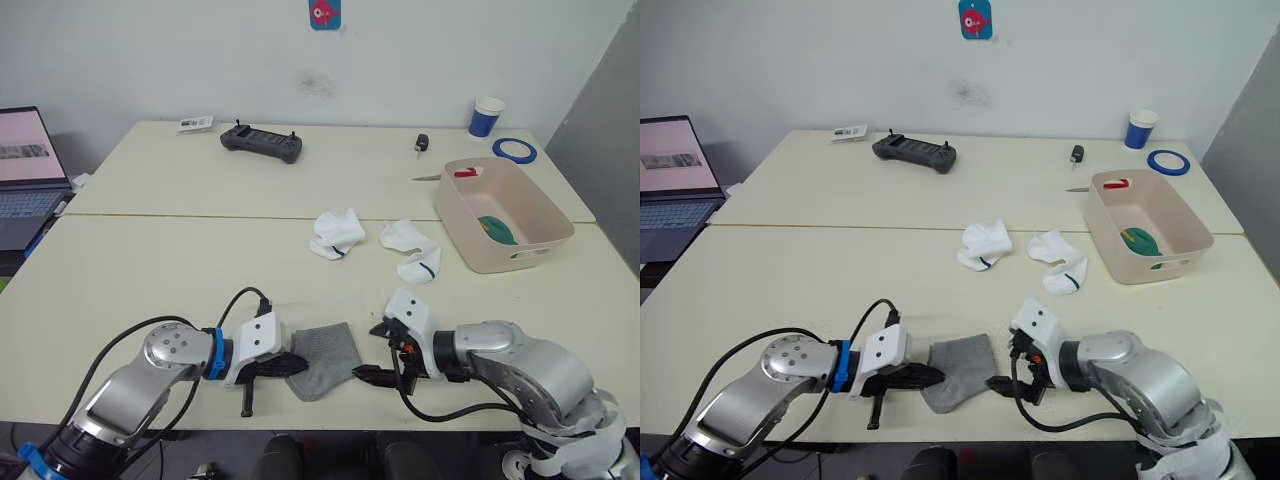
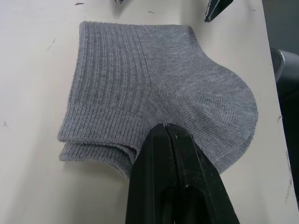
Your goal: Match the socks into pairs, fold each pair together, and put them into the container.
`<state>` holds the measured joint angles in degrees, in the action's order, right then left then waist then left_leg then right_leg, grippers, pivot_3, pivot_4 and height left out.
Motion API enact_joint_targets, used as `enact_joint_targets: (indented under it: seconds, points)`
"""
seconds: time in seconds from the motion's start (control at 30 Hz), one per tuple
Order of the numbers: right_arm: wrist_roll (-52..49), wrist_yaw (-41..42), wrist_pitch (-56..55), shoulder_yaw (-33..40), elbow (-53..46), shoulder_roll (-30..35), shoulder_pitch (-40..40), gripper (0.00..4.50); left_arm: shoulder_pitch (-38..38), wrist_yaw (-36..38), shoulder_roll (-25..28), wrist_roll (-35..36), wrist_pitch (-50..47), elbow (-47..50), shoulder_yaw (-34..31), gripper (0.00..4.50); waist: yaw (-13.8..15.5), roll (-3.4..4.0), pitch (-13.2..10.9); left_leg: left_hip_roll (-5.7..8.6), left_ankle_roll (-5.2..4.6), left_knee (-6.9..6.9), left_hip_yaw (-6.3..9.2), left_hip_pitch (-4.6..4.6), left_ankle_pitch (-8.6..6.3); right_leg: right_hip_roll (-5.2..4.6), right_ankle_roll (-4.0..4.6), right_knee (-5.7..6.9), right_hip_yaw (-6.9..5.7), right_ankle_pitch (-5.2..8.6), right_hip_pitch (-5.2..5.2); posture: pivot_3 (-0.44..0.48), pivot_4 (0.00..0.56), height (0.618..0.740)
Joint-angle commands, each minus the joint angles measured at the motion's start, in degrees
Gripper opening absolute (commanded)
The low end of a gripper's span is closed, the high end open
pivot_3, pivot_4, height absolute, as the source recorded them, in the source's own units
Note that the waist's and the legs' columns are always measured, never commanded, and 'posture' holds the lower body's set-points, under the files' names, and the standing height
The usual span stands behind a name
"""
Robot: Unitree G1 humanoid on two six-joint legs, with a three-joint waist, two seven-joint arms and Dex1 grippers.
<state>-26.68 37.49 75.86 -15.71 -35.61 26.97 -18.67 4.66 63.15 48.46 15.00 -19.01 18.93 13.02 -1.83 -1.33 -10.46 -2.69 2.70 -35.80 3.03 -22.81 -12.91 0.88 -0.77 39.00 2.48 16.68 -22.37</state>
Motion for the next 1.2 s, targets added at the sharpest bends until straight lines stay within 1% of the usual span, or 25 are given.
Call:
enact_joint_targets:
  seconds: [0.03, 0.2, 0.37, 0.43, 0.63, 0.87, 0.93, 1.0, 1.2]
  points:
    - [-2.14, -1.90, 5.38, -1.18, 0.65, -1.47, -2.03, 4.49, -2.05, -0.05, 0.50, -1.99, 0.74, -0.68, 0.92, 0.00, -0.01, 0.01, 0.01, 0.00, 0.00, 0.00, 0.00, 0.00, 0.00, -0.01, 0.00, 0.00, 0.00, 0.00, 0.00, 0.000, 0.150, 0.740]
    - [-3.45, -4.44, 8.05, -1.80, 5.10, -8.12, -3.98, 4.49, -2.91, -0.65, 0.55, -2.18, 0.97, -0.09, 0.71, 0.00, -0.18, 0.03, 0.07, -0.03, 0.00, 0.07, -0.02, 0.12, 0.00, 0.01, 0.03, 0.01, 0.01, 0.02, 0.04, 0.000, 0.150, 0.740]
    - [-4.30, -6.07, 9.96, -0.56, 8.28, -12.94, -4.83, 4.49, -3.72, -1.03, 0.82, -2.10, 1.10, 0.17, 0.20, 0.00, -0.20, 0.04, 0.07, -0.04, 0.00, 0.09, 0.00, 0.12, 0.00, 0.03, 0.05, 0.02, 0.02, 0.03, 0.04, 0.000, 0.150, 0.740]
    - [-5.09, -6.21, 10.61, 0.99, 10.77, -15.37, -5.00, 4.49, -4.16, -1.02, 1.11, -2.15, 1.40, 0.00, -0.11, 0.00, -0.26, 0.04, 0.08, -0.04, 0.00, 0.09, -0.02, 0.12, 0.00, 0.03, 0.05, 0.02, 0.01, 0.03, 0.04, 0.000, 0.150, 0.740]
    - [-7.25, -5.88, 10.89, 3.08, 15.04, -18.72, -5.14, 4.49, -4.78, -0.77, 1.66, -2.29, 1.77, -0.63, -0.82, 0.00, -0.87, 0.07, 0.14, -0.07, -0.01, 0.13, -0.01, 0.18, 0.00, 0.04, 0.05, 0.05, 0.02, 0.03, 0.04, 0.000, 0.150, 0.740]
    - [-7.73, -6.44, 10.26, 2.77, 18.28, -21.07, -5.60, 4.49, -4.53, -0.77, 1.58, -2.25, 1.70, -0.75, -1.19, 0.00, -1.52, 0.09, 0.17, -0.07, -0.01, 0.34, -0.02, 0.31, 0.00, 0.05, 0.08, 0.05, 0.03, 0.04, 0.05, 0.000, 0.150, 0.740]
    - [-7.63, -6.62, 10.20, 2.72, 18.70, -21.35, -5.71, 4.12, -4.57, -0.84, 1.54, -2.30, 1.71, -0.79, -1.29, 0.00, -1.53, 0.09, 0.17, -0.08, -0.01, 0.38, -0.02, 0.33, 0.00, 0.05, 0.09, 0.05, 0.04, 0.05, 0.05, 0.000, 0.150, 0.740]
    - [-7.73, -6.69, 10.01, 2.68, 18.80, -21.57, -5.80, 3.60, -4.72, -1.23, 1.37, -2.27, 1.71, -0.74, -1.59, 0.00, -1.52, 0.09, 0.16, -0.07, -0.01, 0.41, -0.02, 0.33, 0.00, 0.05, 0.12, 0.04, 0.05, 0.07, 0.05, 0.000, 0.150, 0.740]
    - [-8.50, -7.15, 10.60, 3.20, 18.22, -22.06, -5.79, 1.58, -5.24, -1.60, 1.30, -1.93, 2.02, -0.64, -2.39, 0.00, -1.47, 0.10, 0.16, -0.05, -0.01, 0.58, -0.06, 0.32, 0.00, 0.05, 0.18, -0.01, 0.05, 0.11, 0.01, 0.000, 0.150, 0.740]
